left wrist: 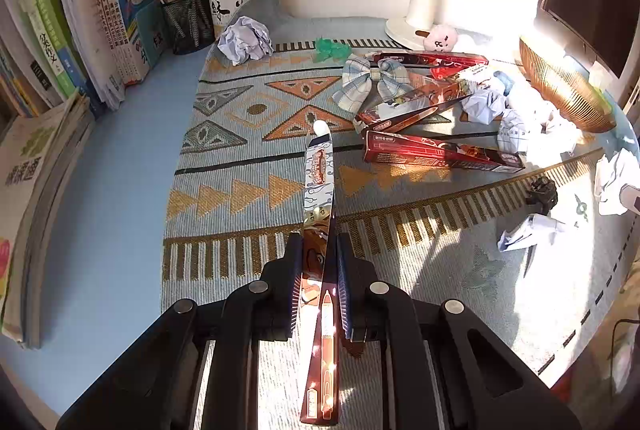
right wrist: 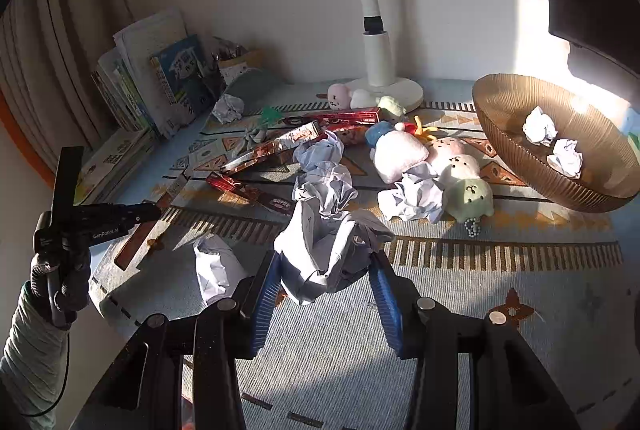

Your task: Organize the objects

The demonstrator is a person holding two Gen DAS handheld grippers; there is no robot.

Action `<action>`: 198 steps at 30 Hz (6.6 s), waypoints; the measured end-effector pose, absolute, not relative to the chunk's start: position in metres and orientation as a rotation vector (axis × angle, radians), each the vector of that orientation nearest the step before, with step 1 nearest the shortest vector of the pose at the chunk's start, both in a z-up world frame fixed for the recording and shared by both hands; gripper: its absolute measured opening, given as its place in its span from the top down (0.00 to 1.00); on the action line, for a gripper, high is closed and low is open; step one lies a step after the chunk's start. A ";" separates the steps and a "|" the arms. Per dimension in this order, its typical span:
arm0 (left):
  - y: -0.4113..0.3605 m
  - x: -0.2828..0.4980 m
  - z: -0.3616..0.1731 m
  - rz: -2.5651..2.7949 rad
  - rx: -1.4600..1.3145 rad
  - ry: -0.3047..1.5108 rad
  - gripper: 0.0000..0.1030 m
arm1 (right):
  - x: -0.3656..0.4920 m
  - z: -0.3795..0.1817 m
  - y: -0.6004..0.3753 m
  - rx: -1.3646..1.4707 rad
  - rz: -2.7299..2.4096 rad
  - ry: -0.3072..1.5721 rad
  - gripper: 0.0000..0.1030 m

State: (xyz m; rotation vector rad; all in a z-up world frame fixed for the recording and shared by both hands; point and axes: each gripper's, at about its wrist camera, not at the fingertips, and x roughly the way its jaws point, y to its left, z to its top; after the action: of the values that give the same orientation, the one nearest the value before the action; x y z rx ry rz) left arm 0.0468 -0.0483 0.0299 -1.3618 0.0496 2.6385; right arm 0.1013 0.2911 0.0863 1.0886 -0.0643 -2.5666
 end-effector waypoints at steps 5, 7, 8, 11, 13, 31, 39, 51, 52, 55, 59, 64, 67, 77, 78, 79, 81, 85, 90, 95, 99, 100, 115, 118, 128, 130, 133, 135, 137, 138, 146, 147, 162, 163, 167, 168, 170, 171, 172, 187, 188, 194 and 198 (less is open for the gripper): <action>-0.041 0.065 0.036 2.621 -1.342 -0.106 0.87 | 0.098 0.078 0.313 1.160 -2.594 0.004 0.56; -0.034 0.067 0.033 2.606 -1.365 -0.116 0.87 | 0.094 0.067 0.320 1.222 -2.589 0.034 0.56; -0.030 0.068 0.031 2.608 -1.371 -0.108 0.87 | 0.092 0.062 0.324 1.242 -2.578 0.031 0.56; -0.015 0.068 0.021 2.640 -1.401 -0.004 0.86 | 0.090 0.053 0.336 1.276 -2.551 -0.059 0.55; -0.008 0.067 0.014 2.601 -1.428 0.016 0.70 | 0.091 0.051 0.343 1.280 -2.552 -0.112 0.53; -0.002 0.071 0.010 2.685 -1.416 0.025 0.86 | 0.079 0.033 0.363 1.387 -2.484 -0.350 0.56; 0.010 0.076 0.063 2.726 -1.287 -0.032 0.87 | 0.085 0.089 0.380 1.183 -2.569 -0.293 0.57; 0.191 -0.029 0.165 2.450 -1.007 0.055 0.86 | 0.020 0.180 0.487 1.024 -2.895 -0.384 0.56; 0.210 -0.039 0.168 2.426 -0.995 0.052 0.86 | 0.010 0.178 0.494 1.045 -2.913 -0.403 0.56; 0.261 -0.065 0.162 2.365 -0.999 0.046 0.86 | -0.015 0.163 0.511 1.131 -2.885 -0.486 0.56; 0.302 -0.074 0.149 2.325 -0.993 0.074 0.86 | -0.022 0.151 0.523 1.186 -2.895 -0.468 0.56; 0.337 -0.086 0.131 2.319 -1.011 0.099 0.85 | -0.029 0.139 0.530 1.195 -2.906 -0.491 0.54; 0.351 -0.085 0.121 2.405 -0.983 0.190 0.69 | -0.033 0.134 0.530 1.210 -2.918 -0.479 0.46; 0.360 -0.068 0.117 2.433 -0.952 0.319 0.52 | -0.018 0.133 0.538 1.173 -2.917 -0.568 0.32; 0.358 -0.064 0.120 2.433 -0.941 0.322 0.52 | -0.015 0.135 0.535 1.164 -2.916 -0.570 0.32; 0.357 -0.060 0.123 2.436 -0.928 0.325 0.52 | -0.012 0.138 0.533 1.152 -2.914 -0.570 0.32; 0.352 -0.051 0.131 2.460 -0.896 0.338 0.52 | -0.004 0.144 0.525 1.122 -2.905 -0.567 0.32; 0.327 -0.028 0.150 2.507 -0.838 0.334 0.50 | 0.015 0.161 0.499 1.041 -2.892 -0.511 0.32; 0.255 0.007 0.175 2.632 -0.777 0.253 0.20 | 0.043 0.165 0.454 0.947 -2.858 -0.444 0.22; 0.157 0.057 0.170 2.836 -0.744 0.169 0.04 | 0.071 0.126 0.393 0.887 -2.880 -0.327 0.14; 0.085 0.080 0.120 2.986 -0.911 0.130 0.01 | 0.072 0.083 0.355 0.957 -2.813 -0.260 0.14; 0.071 0.080 0.104 3.002 -0.980 0.137 0.01 | 0.071 0.075 0.349 0.965 -2.810 -0.245 0.14; -0.008 0.067 0.000 2.941 -1.365 -0.174 0.09 | 0.054 0.041 0.330 1.069 -2.773 -0.161 0.14; -0.013 0.071 0.002 2.913 -1.320 -0.236 0.09 | 0.055 0.041 0.329 1.069 -2.772 -0.156 0.14; 0.022 0.110 0.026 2.530 -1.109 -0.350 0.04 | 0.027 0.033 0.332 1.241 -2.610 -0.360 0.18; 0.042 0.107 0.026 2.521 -1.127 -0.269 0.04 | 0.020 0.031 0.329 1.265 -2.577 -0.444 0.18; 0.070 0.099 0.021 2.528 -1.163 -0.163 0.04 | 0.008 0.028 0.324 1.290 -2.595 -0.452 0.20; 0.081 0.093 0.018 2.535 -1.181 -0.129 0.05 | 0.003 0.027 0.323 1.280 -2.594 -0.471 0.27; 0.086 0.088 0.017 2.528 -1.185 -0.136 0.07 | -0.001 0.025 0.323 1.277 -2.593 -0.497 0.35; 0.088 0.086 0.016 2.522 -1.190 -0.142 0.11 | -0.003 0.022 0.322 1.280 -2.595 -0.497 0.44; 0.080 0.079 0.007 2.519 -1.232 -0.201 0.74 | 0.004 0.026 0.321 1.229 -2.583 -0.481 0.92; 0.077 0.081 0.009 2.524 -1.224 -0.222 0.74 | 0.007 0.028 0.321 1.217 -2.587 -0.477 0.92; 0.067 0.093 0.015 2.539 -1.215 -0.235 0.74 | -0.022 0.032 0.320 1.318 -2.584 -0.586 0.36; 0.067 0.092 0.014 2.539 -1.218 -0.229 0.74 | -0.028 0.030 0.320 1.331 -2.591 -0.593 0.36; 0.067 0.091 0.014 2.541 -1.221 -0.220 0.74 | -0.036 0.025 0.323 1.342 -2.583 -0.585 0.57; 0.068 0.091 0.015 2.542 -1.220 -0.218 0.74 | -0.033 0.024 0.324 1.338 -2.567 -0.594 0.57; 0.068 0.091 0.017 2.544 -1.217 -0.213 0.74 | -0.025 0.024 0.327 1.332 -2.543 -0.608 0.57; 0.069 0.090 0.018 2.543 -1.213 -0.212 0.74 | -0.019 0.025 0.328 1.334 -2.521 -0.611 0.57; 0.071 0.090 0.020 2.541 -1.208 -0.209 0.74 | -0.011 0.026 0.329 1.328 -2.509 -0.612 0.57; 0.151 0.083 0.079 2.466 -1.014 -0.032 0.74 | 0.085 0.139 0.407 0.919 -2.817 -0.361 0.57; 0.161 0.079 0.087 2.454 -0.987 -0.011 0.74 | 0.086 0.152 0.420 0.879 -2.855 -0.377 0.57; 0.229 0.034 0.140 2.371 -0.815 0.064 0.74 | 0.077 0.204 0.479 0.719 -3.086 -0.363 0.57; 0.279 -0.006 0.155 2.364 -0.775 0.133 0.74 | 0.045 0.207 0.501 0.787 -3.156 -0.363 0.57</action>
State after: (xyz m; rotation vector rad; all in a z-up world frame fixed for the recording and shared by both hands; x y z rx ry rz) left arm -0.0058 0.2787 0.1555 -0.7752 0.1334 2.3635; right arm 0.0453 0.5006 0.2069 0.7874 -0.3626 -3.1561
